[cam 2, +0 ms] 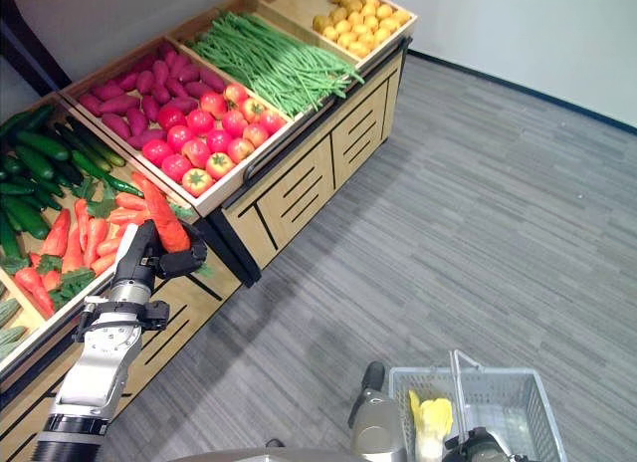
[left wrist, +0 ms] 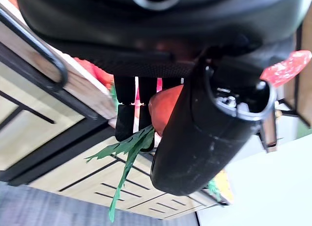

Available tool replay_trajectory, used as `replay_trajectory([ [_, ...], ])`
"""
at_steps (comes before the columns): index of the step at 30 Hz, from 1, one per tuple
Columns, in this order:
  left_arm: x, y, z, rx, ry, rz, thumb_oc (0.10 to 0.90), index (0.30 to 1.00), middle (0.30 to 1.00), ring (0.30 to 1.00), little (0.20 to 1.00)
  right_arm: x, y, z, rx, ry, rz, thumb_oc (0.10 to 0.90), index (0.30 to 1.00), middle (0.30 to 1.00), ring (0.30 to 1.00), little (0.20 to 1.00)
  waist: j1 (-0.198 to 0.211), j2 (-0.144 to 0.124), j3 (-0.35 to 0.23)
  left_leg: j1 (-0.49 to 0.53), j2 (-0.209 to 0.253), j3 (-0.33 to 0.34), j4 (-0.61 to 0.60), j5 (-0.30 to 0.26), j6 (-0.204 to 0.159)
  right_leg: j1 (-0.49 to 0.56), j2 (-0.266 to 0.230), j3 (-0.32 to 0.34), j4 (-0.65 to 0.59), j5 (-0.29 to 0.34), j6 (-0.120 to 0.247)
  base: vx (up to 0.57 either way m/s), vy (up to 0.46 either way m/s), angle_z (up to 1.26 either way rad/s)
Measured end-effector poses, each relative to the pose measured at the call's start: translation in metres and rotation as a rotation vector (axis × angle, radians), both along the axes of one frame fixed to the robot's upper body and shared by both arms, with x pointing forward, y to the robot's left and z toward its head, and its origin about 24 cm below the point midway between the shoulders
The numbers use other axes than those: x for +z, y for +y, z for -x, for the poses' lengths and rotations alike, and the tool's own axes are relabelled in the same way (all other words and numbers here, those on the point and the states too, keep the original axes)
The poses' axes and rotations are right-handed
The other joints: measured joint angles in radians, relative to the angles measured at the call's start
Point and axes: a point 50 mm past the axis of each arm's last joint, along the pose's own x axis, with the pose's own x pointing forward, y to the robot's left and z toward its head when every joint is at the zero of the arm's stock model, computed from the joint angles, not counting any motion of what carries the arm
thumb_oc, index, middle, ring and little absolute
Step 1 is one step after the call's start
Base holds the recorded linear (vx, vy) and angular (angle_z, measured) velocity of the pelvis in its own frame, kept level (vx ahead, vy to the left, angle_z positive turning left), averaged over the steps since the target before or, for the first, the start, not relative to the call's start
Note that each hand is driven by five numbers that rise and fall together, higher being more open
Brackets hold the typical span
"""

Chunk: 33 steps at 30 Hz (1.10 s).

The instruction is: Get the vegetables into the basket

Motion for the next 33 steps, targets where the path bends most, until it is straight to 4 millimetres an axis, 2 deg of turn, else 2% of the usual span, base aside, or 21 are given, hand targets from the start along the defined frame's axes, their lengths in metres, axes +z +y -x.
replay_trajectory([
  [5,-0.002,-0.008,-0.002,-0.025,0.001,0.021,0.4,0.3,0.3,0.3,0.3,0.005,-0.004,-0.014,0.013,-0.047,0.019,0.4,0.3,0.3,0.3,0.3,-0.005,0.011,0.005,-0.054,0.003,-0.005,0.006,0.001,0.013,-0.057,-0.003,0.007,0.022,-0.007,-0.007,0.01,-0.152,0.0],
  [6,-0.004,-0.012,-0.002,-0.039,0.01,0.028,0.4,0.3,0.3,0.3,0.3,0.005,-0.002,-0.015,0.015,-0.049,0.016,0.4,0.3,0.3,0.3,0.3,-0.01,0.012,0.005,-0.056,0.013,-0.003,0.006,0.017,0.002,-0.057,0.008,0.006,0.022,-0.01,-0.011,0.15,-0.237,0.02],
  [8,-0.005,-0.016,-0.002,-0.046,0.007,0.045,0.4,0.3,0.3,0.3,0.3,0.005,0.0,-0.02,0.034,-0.058,0.008,0.4,0.3,0.3,0.3,0.3,-0.016,0.019,0.009,-0.076,0.045,-0.024,0.032,-0.005,0.006,-0.079,0.032,0.02,0.063,-0.043,-0.014,0.06,-0.219,0.12],
  [9,-0.005,-0.016,-0.002,-0.046,0.008,0.049,0.4,0.3,0.3,0.3,0.3,0.004,0.001,-0.018,0.031,-0.055,-0.002,0.4,0.3,0.3,0.3,0.3,-0.017,0.019,0.01,-0.099,0.069,-0.04,0.077,-0.022,-0.019,-0.105,0.05,0.069,0.119,-0.083,-0.014,-0.05,-0.173,0.25],
  [10,-0.005,-0.016,-0.002,-0.046,0.009,0.052,0.4,0.3,0.3,0.3,0.3,0.003,0.002,-0.013,0.029,-0.043,-0.005,0.4,0.3,0.3,0.3,0.3,-0.018,0.007,0.015,-0.108,0.07,-0.046,0.116,-0.015,-0.017,-0.109,0.049,0.074,0.132,-0.104,-0.039,0.05,-0.168,-0.11],
  [11,-0.005,-0.012,-0.002,-0.04,0.012,0.043,0.4,0.3,0.3,0.3,0.3,0.001,0.007,-0.018,0.018,-0.05,-0.019,0.4,0.3,0.3,0.3,0.3,0.03,-0.028,0.04,-0.181,0.105,-0.137,0.275,-0.005,-0.017,-0.103,0.083,0.102,0.102,-0.122,-0.061,0.08,-0.058,-0.29],
  [12,-0.002,-0.013,-0.004,-0.045,0.001,0.045,0.4,0.3,0.3,0.3,0.3,0.001,0.009,-0.022,0.024,-0.065,-0.025,0.4,0.3,0.3,0.3,0.3,0.05,-0.054,0.058,-0.259,0.098,-0.27,0.375,-0.016,-0.059,-0.077,0.093,0.117,0.053,-0.106,-0.045,0.11,0.087,-0.34],
  [13,-0.003,-0.014,-0.004,-0.046,0.003,0.046,0.4,0.3,0.3,0.3,0.3,0.001,0.009,-0.023,0.026,-0.068,-0.022,0.4,0.3,0.3,0.3,0.3,0.049,-0.072,0.068,-0.267,0.087,-0.302,0.284,-0.027,-0.071,-0.05,0.101,0.118,0.006,-0.085,-0.012,0.18,0.226,0.01],
  [14,-0.003,-0.014,-0.005,-0.046,0.002,0.046,0.4,0.3,0.3,0.3,0.3,0.001,0.009,-0.023,0.028,-0.07,-0.021,0.4,0.3,0.3,0.3,0.3,0.047,-0.08,0.072,-0.269,0.083,-0.304,0.189,-0.018,-0.07,-0.027,0.111,0.12,-0.027,-0.08,-0.005,0.14,0.188,0.08],
  [15,-0.002,-0.014,-0.005,-0.043,-0.006,0.044,0.4,0.3,0.3,0.3,0.3,0.001,0.01,-0.025,0.031,-0.075,-0.018,0.4,0.3,0.3,0.3,0.3,0.047,-0.095,0.078,-0.278,0.074,-0.33,0.084,0.014,-0.068,-0.011,0.13,0.13,-0.073,-0.078,0.013,0.15,0.181,-0.15],
  [16,0.0,-0.013,-0.005,-0.039,-0.019,0.036,0.4,0.3,0.3,0.3,0.3,0.002,0.012,-0.03,0.035,-0.089,-0.017,0.4,0.3,0.3,0.3,0.3,0.063,-0.094,0.079,-0.285,0.062,-0.36,0.029,0.041,-0.05,-0.005,0.151,0.154,-0.111,-0.094,0.022,0.07,0.111,-0.71],
  [17,-0.001,-0.013,-0.005,-0.032,-0.02,0.042,0.4,0.3,0.3,0.3,0.3,0.005,0.008,-0.036,0.038,-0.103,-0.006,0.4,0.3,0.3,0.3,0.3,0.102,-0.066,0.08,-0.307,0.107,-0.39,0.012,0.044,-0.033,-0.031,0.192,0.174,-0.061,-0.139,0.021,0.09,0.186,-1.07],
  [18,0.0,-0.012,-0.004,-0.027,-0.028,0.034,0.4,0.3,0.3,0.3,0.3,0.008,0.005,-0.04,0.032,-0.119,0.002,0.4,0.3,0.3,0.3,0.3,0.111,-0.043,0.08,-0.321,0.16,-0.435,0.034,0.042,-0.089,-0.092,0.186,0.176,0.134,-0.193,-0.064,0.06,0.242,-0.99],
  [19,0.0,-0.011,-0.007,-0.022,-0.03,0.032,0.4,0.3,0.3,0.3,0.3,0.01,0.002,-0.043,0.028,-0.131,0.017,0.4,0.3,0.3,0.3,0.3,0.101,-0.045,0.095,-0.324,0.166,-0.451,0.073,0.066,-0.088,-0.119,0.174,0.155,0.2,-0.198,-0.112,0.06,0.287,-0.67],
  [20,-0.002,-0.009,-0.006,-0.012,-0.017,0.025,0.4,0.3,0.3,0.3,0.3,0.011,0.006,-0.051,0.042,-0.16,0.016,0.4,0.3,0.3,0.3,0.3,0.094,-0.068,0.094,-0.353,0.136,-0.44,0.127,0.055,-0.058,-0.139,0.159,0.18,0.193,-0.196,-0.091,0.07,0.328,-0.6],
  [21,-0.003,-0.007,-0.007,-0.014,-0.011,0.017,0.4,0.3,0.3,0.3,0.3,0.014,0.009,-0.061,0.057,-0.206,0.008,0.4,0.3,0.3,0.3,0.3,0.085,-0.096,0.101,-0.37,0.061,-0.413,0.197,0.028,-0.015,-0.137,0.14,0.223,0.126,-0.171,-0.052,0.06,0.282,-1.1],
  [22,-0.003,-0.012,-0.005,-0.027,-0.012,0.028,0.4,0.3,0.3,0.3,0.3,0.02,0.005,-0.069,0.053,-0.232,0.011,0.4,0.3,0.3,0.3,0.3,0.088,-0.054,0.097,-0.331,0.05,-0.374,0.158,0.014,0.026,-0.141,0.152,0.239,0.148,-0.168,-0.047,0.05,0.263,-0.78],
  [23,0.002,-0.013,-0.008,-0.04,-0.032,0.017,0.4,0.3,0.3,0.3,0.3,0.014,0.01,-0.062,0.037,-0.216,-0.006,0.4,0.3,0.3,0.3,0.3,0.076,-0.09,0.099,-0.315,0.008,-0.363,0.151,0.031,-0.007,-0.126,0.094,0.264,0.185,-0.178,-0.031,0.02,0.229,-0.45],
  [25,0.009,-0.013,-0.01,-0.044,-0.06,0.01,0.4,0.3,0.3,0.3,0.3,0.01,0.015,-0.055,0.019,-0.2,-0.025,0.4,0.3,0.3,0.3,0.3,0.071,-0.095,0.103,-0.314,-0.01,-0.345,0.155,0.04,0.024,-0.11,0.089,0.293,0.146,-0.146,-0.002,0.01,0.259,-0.03],
  [27,0.013,-0.011,-0.012,-0.033,-0.078,0.001,0.4,0.3,0.3,0.3,0.3,0.01,0.018,-0.059,0.021,-0.21,-0.028,0.4,0.3,0.3,0.3,0.3,0.079,-0.104,0.107,-0.321,-0.036,-0.321,0.186,0.018,0.057,-0.114,0.071,0.328,0.125,-0.106,0.0,0.01,0.154,-0.33],
  [33,0.014,-0.009,-0.011,-0.016,-0.085,-0.005,0.4,0.3,0.3,0.3,0.3,0.011,0.018,-0.061,0.018,-0.205,-0.026,0.4,0.3,0.3,0.3,0.3,0.08,-0.12,0.111,-0.333,-0.091,-0.256,0.231,-0.016,0.107,-0.082,0.035,0.389,-0.002,-0.006,0.044,-0.01,0.139,-0.24],
])
